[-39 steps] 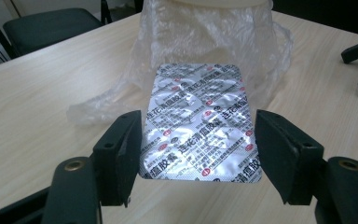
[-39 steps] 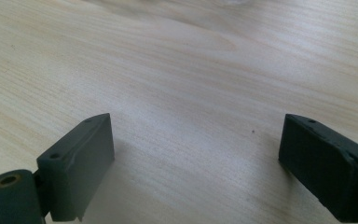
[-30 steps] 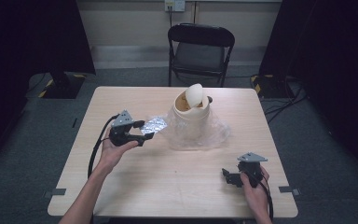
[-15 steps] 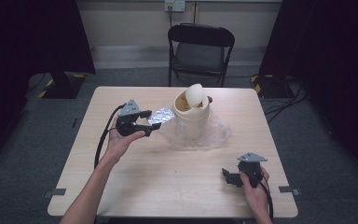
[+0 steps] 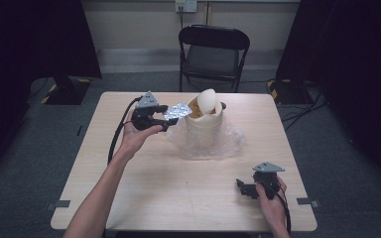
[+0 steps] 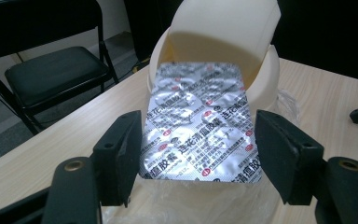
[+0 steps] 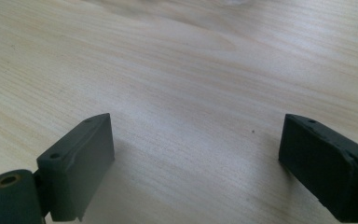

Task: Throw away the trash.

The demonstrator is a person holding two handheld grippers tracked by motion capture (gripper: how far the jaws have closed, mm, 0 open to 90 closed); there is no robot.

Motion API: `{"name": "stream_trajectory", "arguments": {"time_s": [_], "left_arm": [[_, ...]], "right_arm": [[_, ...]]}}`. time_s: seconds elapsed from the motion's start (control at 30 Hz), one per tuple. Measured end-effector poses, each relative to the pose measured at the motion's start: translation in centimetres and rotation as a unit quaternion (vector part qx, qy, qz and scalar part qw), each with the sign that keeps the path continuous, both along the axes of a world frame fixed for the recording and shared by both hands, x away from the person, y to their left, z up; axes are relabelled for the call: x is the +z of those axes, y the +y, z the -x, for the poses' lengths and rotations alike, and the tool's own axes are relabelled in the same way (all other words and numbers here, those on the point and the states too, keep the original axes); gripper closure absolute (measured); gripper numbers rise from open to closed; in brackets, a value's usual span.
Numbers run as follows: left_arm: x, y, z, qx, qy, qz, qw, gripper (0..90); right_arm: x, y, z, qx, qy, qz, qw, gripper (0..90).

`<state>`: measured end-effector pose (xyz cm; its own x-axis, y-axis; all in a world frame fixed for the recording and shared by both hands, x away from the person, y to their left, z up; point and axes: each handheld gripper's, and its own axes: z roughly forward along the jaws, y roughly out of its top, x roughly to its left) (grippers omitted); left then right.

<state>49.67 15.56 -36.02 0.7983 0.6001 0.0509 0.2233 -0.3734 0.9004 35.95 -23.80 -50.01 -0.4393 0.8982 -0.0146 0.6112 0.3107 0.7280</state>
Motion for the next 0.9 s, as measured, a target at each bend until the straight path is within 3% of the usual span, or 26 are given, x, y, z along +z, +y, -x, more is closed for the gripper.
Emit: {"name": "stream_trajectory", "arguments": {"time_s": [0.27, 0.6, 0.9], "left_arm": [[-0.7, -2.4, -1.7, -0.011, 0.013, -0.033, 0.9993, 34.1], [-0.3, -3.1, -2.3, -0.008, 0.014, -0.02, 0.9997, 34.0], [-0.5, -3.9, -3.1, -0.006, 0.012, -0.022, 0.9997, 34.5]], "right_arm": [[0.0, 0.0, 0.0, 0.0, 0.0, 0.0, 1.0, 9.2], [0.0, 0.0, 0.0, -0.001, 0.001, -0.001, 1.0, 9.2], [0.0, 0.0, 0.0, -0.001, 0.001, -0.001, 1.0, 9.2]]}}
